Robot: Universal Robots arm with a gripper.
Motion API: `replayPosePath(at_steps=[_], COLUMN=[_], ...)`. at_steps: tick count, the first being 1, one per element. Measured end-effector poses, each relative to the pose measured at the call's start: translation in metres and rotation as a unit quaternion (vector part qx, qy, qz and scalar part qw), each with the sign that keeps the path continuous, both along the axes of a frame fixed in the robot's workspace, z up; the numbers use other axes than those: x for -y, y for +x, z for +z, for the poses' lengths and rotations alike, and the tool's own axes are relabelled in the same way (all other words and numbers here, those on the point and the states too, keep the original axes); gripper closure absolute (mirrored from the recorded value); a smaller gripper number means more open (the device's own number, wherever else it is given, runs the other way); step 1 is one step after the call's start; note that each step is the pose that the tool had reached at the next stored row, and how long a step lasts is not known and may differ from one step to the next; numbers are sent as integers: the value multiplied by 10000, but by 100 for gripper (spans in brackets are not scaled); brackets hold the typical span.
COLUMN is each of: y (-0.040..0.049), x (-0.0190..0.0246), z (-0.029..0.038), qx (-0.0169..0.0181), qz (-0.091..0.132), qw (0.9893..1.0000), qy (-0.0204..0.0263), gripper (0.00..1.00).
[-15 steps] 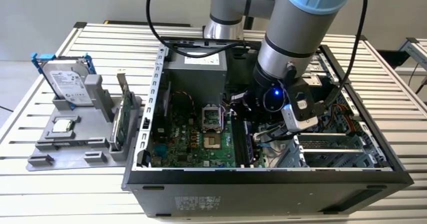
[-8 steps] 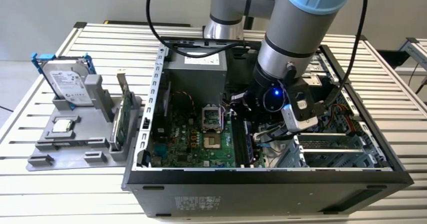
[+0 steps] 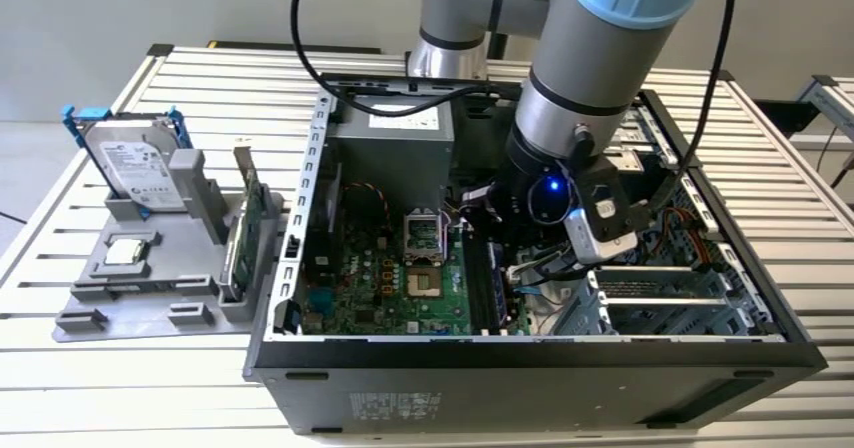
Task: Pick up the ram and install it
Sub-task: 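Press down the ram until it locks into place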
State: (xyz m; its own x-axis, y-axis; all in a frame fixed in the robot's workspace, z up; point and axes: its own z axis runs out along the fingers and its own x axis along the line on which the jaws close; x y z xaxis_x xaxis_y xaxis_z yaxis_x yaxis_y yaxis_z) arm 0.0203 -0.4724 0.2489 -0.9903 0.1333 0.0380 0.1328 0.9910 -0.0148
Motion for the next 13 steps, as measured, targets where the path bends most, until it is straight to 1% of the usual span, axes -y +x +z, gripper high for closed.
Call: replayPosePath(at_steps=[6,9,13], y=[-1,-1,-2], x=[0,0,0], z=[0,0,-1], qx=[0,0,0], qz=[268,396,567], qw=[9996,9992,9984], qy=[0,0,0], gripper=[100,100,100])
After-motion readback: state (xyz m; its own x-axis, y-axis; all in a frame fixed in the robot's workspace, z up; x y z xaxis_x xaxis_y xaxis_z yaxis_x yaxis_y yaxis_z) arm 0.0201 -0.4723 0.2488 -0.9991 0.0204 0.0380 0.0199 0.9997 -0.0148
